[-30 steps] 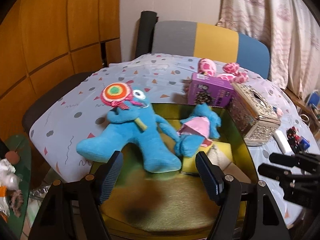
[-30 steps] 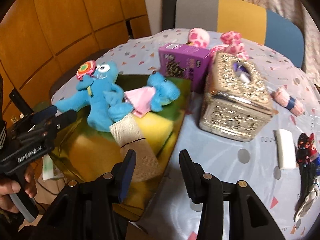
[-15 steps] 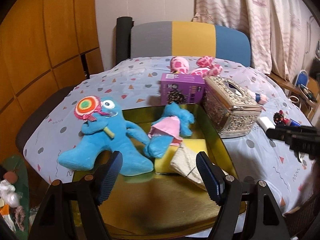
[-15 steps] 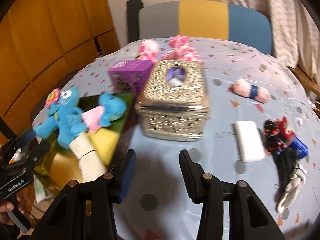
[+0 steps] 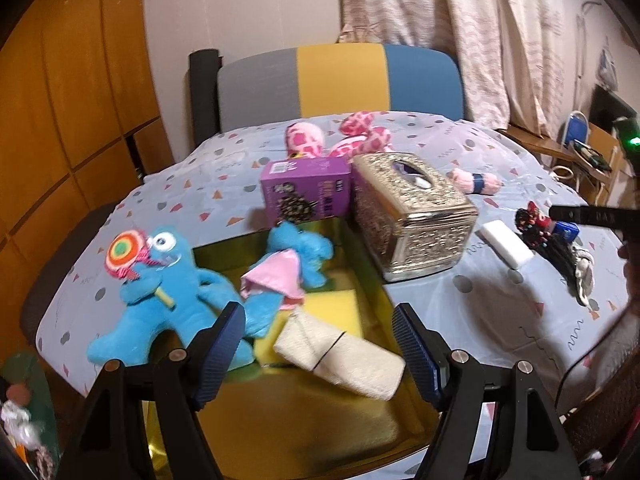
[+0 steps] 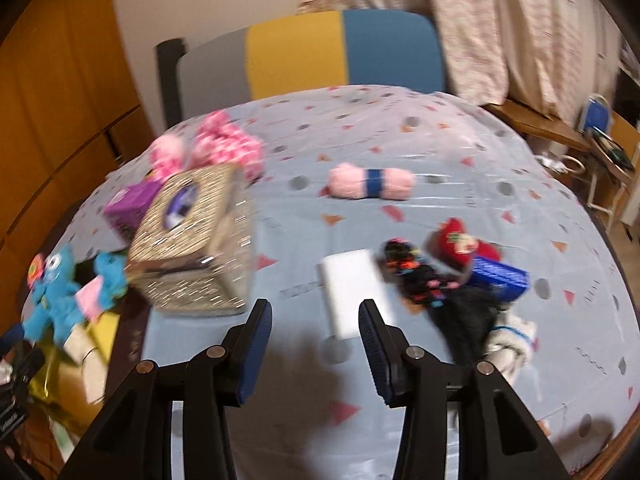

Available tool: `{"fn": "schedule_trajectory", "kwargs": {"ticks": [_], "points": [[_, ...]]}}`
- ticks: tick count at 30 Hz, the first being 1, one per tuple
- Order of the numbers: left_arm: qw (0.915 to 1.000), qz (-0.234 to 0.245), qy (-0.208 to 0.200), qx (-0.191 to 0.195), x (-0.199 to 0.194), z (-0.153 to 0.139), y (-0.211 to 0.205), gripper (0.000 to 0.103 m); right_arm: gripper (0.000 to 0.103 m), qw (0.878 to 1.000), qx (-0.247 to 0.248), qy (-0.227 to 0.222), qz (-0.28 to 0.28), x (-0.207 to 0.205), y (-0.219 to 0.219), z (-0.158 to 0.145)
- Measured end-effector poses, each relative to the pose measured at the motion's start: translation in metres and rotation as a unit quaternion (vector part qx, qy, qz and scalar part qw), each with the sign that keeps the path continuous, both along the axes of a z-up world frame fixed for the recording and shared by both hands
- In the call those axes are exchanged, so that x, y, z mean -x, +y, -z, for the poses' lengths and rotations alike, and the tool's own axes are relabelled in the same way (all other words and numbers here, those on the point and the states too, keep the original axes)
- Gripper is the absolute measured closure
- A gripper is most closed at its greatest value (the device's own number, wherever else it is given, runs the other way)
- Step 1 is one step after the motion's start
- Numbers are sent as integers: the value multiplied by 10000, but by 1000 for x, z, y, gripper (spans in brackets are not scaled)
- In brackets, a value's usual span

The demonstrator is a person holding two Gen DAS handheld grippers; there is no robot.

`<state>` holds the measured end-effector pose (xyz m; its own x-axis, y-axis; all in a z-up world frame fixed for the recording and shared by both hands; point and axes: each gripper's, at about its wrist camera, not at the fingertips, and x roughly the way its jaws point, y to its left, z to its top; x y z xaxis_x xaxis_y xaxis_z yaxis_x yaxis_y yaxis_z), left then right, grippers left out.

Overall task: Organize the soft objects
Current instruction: 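Grasp the pink towel roll with the left gripper while the right gripper approaches the white knit glove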

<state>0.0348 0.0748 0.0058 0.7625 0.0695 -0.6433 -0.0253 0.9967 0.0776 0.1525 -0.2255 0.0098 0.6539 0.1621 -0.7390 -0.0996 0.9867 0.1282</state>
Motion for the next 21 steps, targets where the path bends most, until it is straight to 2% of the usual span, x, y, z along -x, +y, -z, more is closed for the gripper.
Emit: {"fn": "schedule_trajectory", "kwargs": {"ticks": [4, 7, 11, 14, 16, 19, 21], "points": [[9997, 222, -65, -66, -7, -8, -16, 27, 58, 9987, 40, -75, 498, -13, -38, -1], [9989, 445, -147, -77, -14, -17, -29, 26, 58, 9936, 82, -157, 1116, -23, -73, 3], [9966, 800, -173, 19, -28, -29, -49, 26, 58, 9818, -288, -173, 1868, -25, -118, 15], [9940, 1066, -205, 90, -42, -38, -68, 26, 58, 9732, -779, -12, 2164, -25, -140, 24], [9915, 1281, -199, 112, -55, -45, -86, 26, 58, 9700, -914, -16, 2254, -23, -146, 24], [9883, 1503, -238, -28, -74, -54, -111, 18, 58, 9670, -1126, 31, 2285, -21, -152, 26], [9849, 1710, -213, -141, -92, -59, -133, 17, 58, 9663, -1186, 12, 2284, -20, -153, 27]]}}
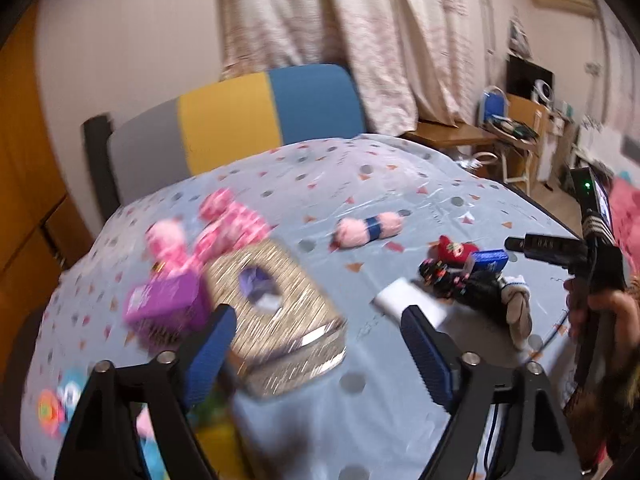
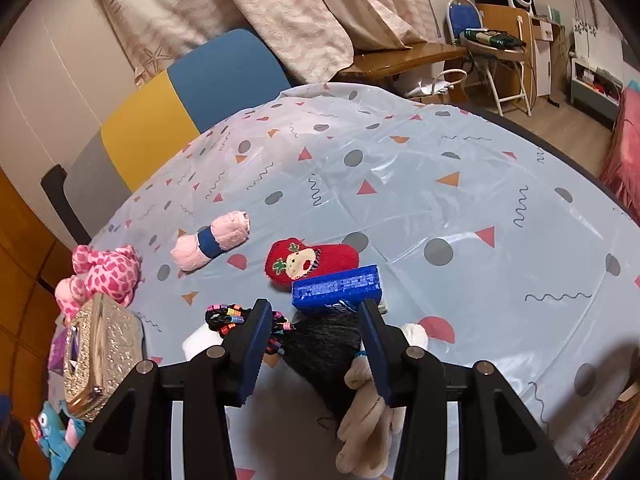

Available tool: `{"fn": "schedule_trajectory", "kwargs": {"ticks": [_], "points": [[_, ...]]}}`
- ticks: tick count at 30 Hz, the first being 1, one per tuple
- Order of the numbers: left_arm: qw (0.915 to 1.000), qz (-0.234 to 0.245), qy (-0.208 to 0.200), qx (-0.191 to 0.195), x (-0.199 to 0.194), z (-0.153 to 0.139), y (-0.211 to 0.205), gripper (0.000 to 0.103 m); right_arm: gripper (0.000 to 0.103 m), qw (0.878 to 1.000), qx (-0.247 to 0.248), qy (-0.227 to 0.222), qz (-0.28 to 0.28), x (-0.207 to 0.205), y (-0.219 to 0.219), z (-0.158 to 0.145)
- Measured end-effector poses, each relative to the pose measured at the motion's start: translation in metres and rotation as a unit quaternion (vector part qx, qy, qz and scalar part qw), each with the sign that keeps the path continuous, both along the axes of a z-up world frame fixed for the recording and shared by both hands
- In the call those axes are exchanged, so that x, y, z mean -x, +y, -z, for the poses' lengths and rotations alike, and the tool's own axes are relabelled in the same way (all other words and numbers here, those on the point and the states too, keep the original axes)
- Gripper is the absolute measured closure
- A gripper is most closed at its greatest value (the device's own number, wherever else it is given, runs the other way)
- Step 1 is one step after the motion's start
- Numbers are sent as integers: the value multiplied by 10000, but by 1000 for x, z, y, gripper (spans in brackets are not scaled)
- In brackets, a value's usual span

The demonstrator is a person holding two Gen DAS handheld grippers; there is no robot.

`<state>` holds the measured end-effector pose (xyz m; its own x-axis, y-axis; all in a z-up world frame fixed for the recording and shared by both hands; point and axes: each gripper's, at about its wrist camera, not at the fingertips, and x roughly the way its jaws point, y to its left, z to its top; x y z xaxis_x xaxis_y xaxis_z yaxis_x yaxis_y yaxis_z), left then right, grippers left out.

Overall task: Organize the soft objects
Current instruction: 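Grasp the pink towel roll with the left gripper while the right gripper approaches the white knit glove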

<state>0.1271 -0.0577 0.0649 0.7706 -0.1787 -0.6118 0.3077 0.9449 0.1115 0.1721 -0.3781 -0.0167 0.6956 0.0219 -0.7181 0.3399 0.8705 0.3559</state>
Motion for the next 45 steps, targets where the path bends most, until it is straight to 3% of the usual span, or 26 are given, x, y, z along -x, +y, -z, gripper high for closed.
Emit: {"fn": "schedule_trajectory", "kwargs": {"ticks": [4, 7, 10, 14, 18, 25, 29, 33, 36, 37, 40, 43, 45], "points": [[9989, 365, 102, -285, -46, -3, -43, 7, 55, 9998, -154, -78, -27, 0, -2, 0], [9964, 548, 284, -587, -88, 6, -73, 6, 53, 9993, -346, -102, -41, -1, -6, 3], [9916, 621, 628, -941, -132, 27, -101, 6, 53, 9983, -581, -95, -34, 0, -12, 6], [9867, 660, 960, -1137, -181, 53, -125, 6, 47, 9966, -803, -134, -88, -1, -15, 8], [9761, 803, 1257, -1581, -226, 85, -150, 6, 47, 9955, -910, -144, -209, -3, -14, 9], [9623, 876, 1606, -2013, -277, 124, -180, 6, 47, 9927, -1143, -115, -369, -5, -13, 13], [9504, 1100, 1652, -2396, -295, 144, -199, 6, 47, 9911, -1271, -92, -382, -5, -14, 16], [9454, 1288, 1508, -2586, -303, 161, -214, 7, 47, 9896, -1366, -66, -441, -6, -13, 18], [9434, 1436, 1626, -2507, -306, 172, -219, 34, 47, 9894, -1385, -77, -435, -6, -13, 19], [9464, 1452, 1672, -2349, -305, 172, -218, 57, 47, 9893, -1393, -90, -431, -5, -14, 19], [9469, 1460, 1471, -2457, -295, 166, -220, 58, 47, 9896, -1373, -131, -407, -4, -14, 17], [9494, 1504, 1573, -2264, -283, 156, -217, 58, 47, 9902, -1351, -227, -288, -1, -19, 15], [9554, 1454, 1595, -2015, -270, 141, -212, 58, 47, 9899, -1375, -339, -85, 3, -26, 13]]}}
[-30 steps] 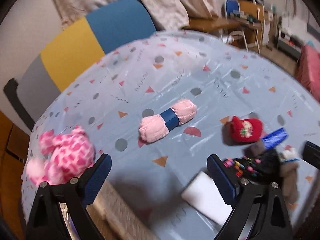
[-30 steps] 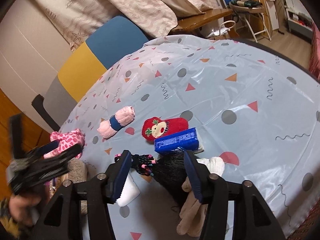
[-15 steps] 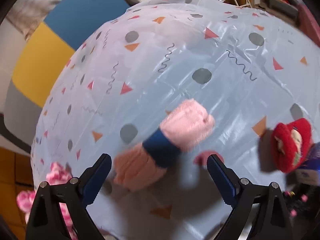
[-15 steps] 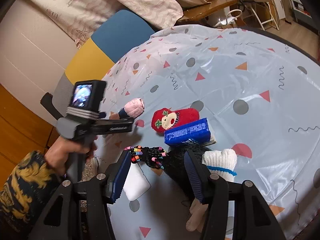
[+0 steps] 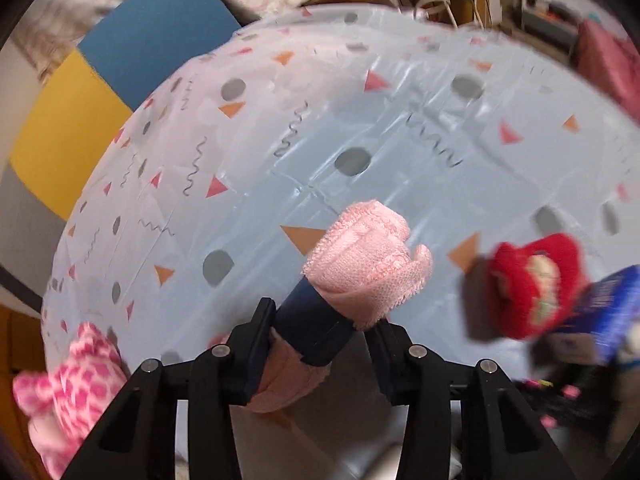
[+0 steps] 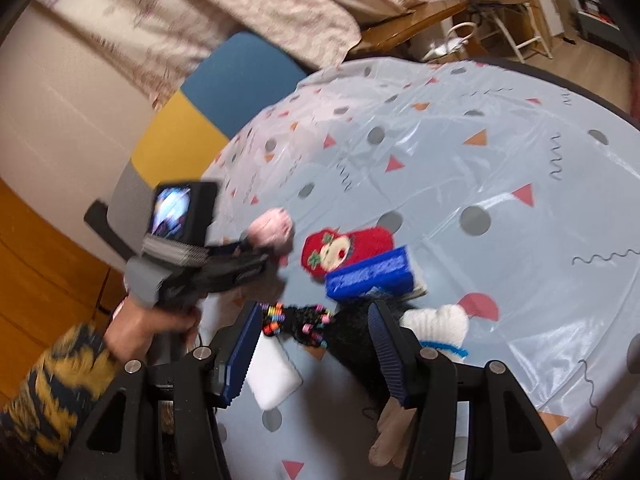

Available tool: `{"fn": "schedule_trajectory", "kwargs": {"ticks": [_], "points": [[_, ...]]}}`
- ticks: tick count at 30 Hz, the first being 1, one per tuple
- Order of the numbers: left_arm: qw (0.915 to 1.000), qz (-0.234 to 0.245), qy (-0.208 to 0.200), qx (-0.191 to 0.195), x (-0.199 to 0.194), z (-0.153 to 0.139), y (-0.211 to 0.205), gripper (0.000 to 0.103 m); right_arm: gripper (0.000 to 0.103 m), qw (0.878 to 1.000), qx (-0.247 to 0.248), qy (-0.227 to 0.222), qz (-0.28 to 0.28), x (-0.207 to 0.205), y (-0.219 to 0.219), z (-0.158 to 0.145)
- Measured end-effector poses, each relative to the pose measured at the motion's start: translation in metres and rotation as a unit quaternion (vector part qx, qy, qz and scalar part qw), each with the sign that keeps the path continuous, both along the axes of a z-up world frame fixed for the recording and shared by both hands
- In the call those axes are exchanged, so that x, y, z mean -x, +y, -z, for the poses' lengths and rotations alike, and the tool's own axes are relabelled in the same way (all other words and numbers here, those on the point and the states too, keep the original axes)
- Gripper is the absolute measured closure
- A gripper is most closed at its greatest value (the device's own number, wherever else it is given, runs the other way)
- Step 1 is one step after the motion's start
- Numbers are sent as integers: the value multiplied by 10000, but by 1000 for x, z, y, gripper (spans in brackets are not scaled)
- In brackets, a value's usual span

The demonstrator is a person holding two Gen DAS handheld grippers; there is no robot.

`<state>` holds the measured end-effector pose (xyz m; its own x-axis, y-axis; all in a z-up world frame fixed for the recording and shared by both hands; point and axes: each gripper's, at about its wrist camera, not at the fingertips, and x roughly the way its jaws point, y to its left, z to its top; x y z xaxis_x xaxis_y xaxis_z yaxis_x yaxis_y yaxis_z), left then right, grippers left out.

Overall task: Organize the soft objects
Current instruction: 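Grasp the pink towel roll with the left gripper while the right gripper approaches the white knit glove, then lift the pink towel roll with the left gripper while the right gripper grasps the white glove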

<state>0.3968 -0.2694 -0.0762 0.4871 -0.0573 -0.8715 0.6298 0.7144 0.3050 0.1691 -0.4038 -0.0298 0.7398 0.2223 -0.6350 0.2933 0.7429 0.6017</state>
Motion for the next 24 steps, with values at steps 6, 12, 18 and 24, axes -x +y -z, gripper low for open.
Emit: {"fn": "schedule_trajectory", "kwargs": {"ticks": [6, 12, 18, 24], "points": [[9975, 1, -194, 679, 60, -54, 18, 58, 47, 9985, -187, 17, 521, 7, -18, 3], [9900, 78, -371, 1358, 131, -100, 45, 57, 47, 9971, -223, 264, 672, 5, -24, 10], [9842, 16, -215, 1760, 210, -98, 89, 57, 43, 9956, -281, 370, 814, 7, -29, 15], [9853, -230, 160, 1686, 274, -49, 140, 57, 43, 9968, -187, 382, 679, 5, -23, 14]]}}
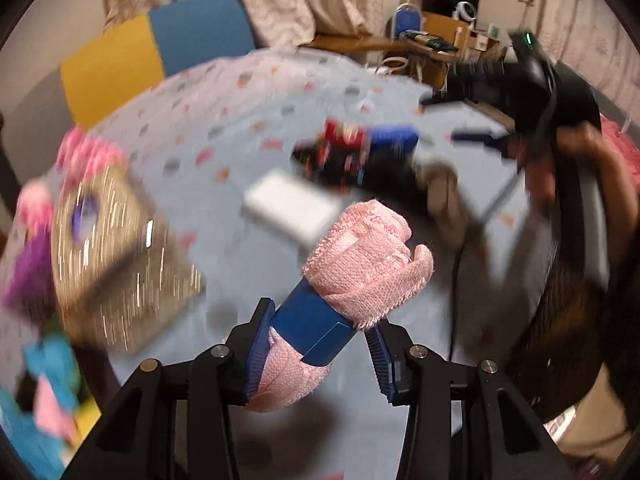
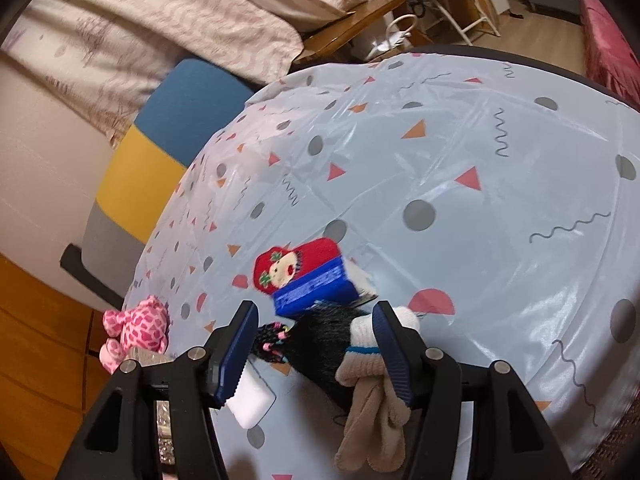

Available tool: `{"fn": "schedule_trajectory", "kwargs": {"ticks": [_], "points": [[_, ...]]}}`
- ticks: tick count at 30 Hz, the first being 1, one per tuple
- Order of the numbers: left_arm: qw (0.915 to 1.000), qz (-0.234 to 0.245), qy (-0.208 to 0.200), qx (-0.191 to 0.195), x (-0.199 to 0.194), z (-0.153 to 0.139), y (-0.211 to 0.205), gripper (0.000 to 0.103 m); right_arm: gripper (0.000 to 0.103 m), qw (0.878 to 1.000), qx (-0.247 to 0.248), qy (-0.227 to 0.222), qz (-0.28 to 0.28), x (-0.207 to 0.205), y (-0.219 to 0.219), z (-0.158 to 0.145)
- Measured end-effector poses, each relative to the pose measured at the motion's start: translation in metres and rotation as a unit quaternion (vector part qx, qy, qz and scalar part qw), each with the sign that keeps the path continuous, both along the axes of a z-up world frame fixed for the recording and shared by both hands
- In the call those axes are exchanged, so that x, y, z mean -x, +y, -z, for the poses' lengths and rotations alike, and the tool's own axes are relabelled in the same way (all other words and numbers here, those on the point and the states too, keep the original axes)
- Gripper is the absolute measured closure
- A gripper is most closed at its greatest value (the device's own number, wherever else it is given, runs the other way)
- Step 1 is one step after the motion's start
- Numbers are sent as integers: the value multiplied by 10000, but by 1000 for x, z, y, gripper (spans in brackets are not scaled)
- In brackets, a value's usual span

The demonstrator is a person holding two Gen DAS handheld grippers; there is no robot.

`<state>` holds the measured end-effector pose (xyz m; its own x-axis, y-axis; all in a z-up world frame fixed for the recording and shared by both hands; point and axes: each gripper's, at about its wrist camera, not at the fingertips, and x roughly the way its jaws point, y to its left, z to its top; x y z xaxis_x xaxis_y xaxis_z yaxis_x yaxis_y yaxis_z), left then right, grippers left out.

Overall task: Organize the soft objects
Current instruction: 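Lift the pink towel roll with the left gripper while the right gripper grasps the white glove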

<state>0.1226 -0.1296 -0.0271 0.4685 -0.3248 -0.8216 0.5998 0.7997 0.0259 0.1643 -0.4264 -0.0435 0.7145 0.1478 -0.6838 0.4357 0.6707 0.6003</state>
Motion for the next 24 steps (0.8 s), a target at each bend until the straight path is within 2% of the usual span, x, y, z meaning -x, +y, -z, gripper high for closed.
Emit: {"fn": "schedule_trajectory", "kwargs": {"ticks": [5, 9, 13, 17, 19, 21, 23, 24], "points": [[9974, -625, 364, 58, 21, 42, 42, 57, 43, 9997, 91, 118, -172, -4, 8, 2], [9957, -848, 205, 300, 31, 49, 55, 57, 43, 9976, 464, 505, -104, -9, 14, 4], [9950, -924, 155, 353, 31, 56, 51, 57, 43, 9932, 819, 831, -13, -10, 17, 6], [9943, -990, 127, 386, 28, 62, 47, 57, 43, 9778, 1309, 1633, -42, -23, 24, 21], [9937, -1014, 128, 460, 20, 65, 53, 57, 43, 9701, 1375, 1991, -187, -30, 27, 32], [9934, -1017, 105, 514, 21, 65, 55, 57, 58, 9637, 1571, 2127, -371, -35, 34, 36], [9938, -982, 47, 515, 24, 66, 55, 57, 63, 9578, 1914, 2101, -420, -36, 42, 31], [9939, -975, 26, 518, 26, 66, 55, 56, 63, 9588, 1921, 2052, -424, -35, 42, 29]]}}
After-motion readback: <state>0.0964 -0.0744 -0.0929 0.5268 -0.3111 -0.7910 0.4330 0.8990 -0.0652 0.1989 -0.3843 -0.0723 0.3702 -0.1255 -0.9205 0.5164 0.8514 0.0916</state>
